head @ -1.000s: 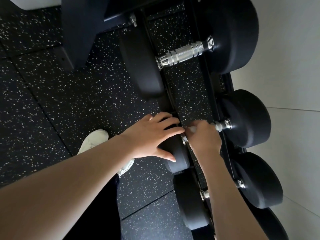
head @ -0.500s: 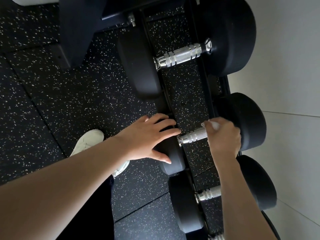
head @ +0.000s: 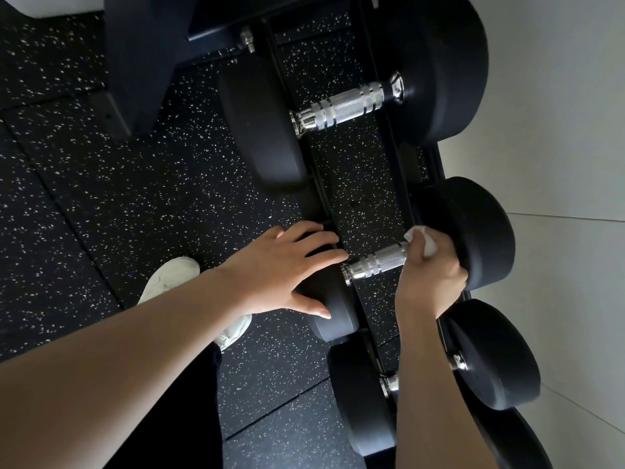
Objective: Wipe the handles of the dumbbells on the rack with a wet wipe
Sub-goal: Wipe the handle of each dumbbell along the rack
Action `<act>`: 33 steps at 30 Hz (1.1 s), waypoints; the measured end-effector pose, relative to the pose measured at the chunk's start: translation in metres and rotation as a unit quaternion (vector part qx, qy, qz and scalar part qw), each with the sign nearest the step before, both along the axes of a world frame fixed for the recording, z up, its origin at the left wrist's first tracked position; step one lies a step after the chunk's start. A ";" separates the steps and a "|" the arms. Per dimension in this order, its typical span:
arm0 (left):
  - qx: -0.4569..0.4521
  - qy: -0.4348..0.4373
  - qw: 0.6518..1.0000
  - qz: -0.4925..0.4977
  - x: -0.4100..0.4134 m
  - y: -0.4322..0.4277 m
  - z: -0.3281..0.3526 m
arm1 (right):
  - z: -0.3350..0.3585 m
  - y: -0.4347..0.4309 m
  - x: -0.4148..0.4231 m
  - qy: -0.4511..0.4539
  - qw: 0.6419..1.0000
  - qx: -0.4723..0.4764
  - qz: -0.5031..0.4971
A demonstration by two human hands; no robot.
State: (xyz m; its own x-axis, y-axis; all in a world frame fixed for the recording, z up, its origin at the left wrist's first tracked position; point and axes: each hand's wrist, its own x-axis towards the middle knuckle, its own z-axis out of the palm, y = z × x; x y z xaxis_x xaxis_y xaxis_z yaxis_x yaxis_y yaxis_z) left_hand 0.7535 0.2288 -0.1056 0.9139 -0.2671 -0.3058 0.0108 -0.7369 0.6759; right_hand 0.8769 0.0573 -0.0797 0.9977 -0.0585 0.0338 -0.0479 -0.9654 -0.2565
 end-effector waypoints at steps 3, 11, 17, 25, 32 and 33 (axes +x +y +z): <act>0.001 -0.012 1.000 0.002 -0.001 0.000 -0.003 | 0.001 -0.008 -0.007 -0.009 0.998 0.060 0.015; 0.046 -0.018 0.998 -0.023 0.003 -0.001 0.006 | -0.001 -0.024 -0.023 0.039 0.993 0.085 0.066; 0.131 -0.064 0.987 -0.059 0.011 0.007 0.026 | 0.002 -0.026 -0.027 0.070 0.993 0.090 0.041; 0.213 -0.131 0.966 -0.065 0.032 0.039 0.060 | 0.035 -0.009 -0.032 0.102 0.969 0.224 0.007; 0.282 -0.097 0.952 -0.073 0.047 0.085 0.064 | 0.047 0.050 -0.030 0.115 0.949 0.291 0.028; 0.284 -0.097 0.950 -0.079 0.049 0.093 0.062 | 0.045 0.061 -0.028 0.111 0.949 0.293 0.032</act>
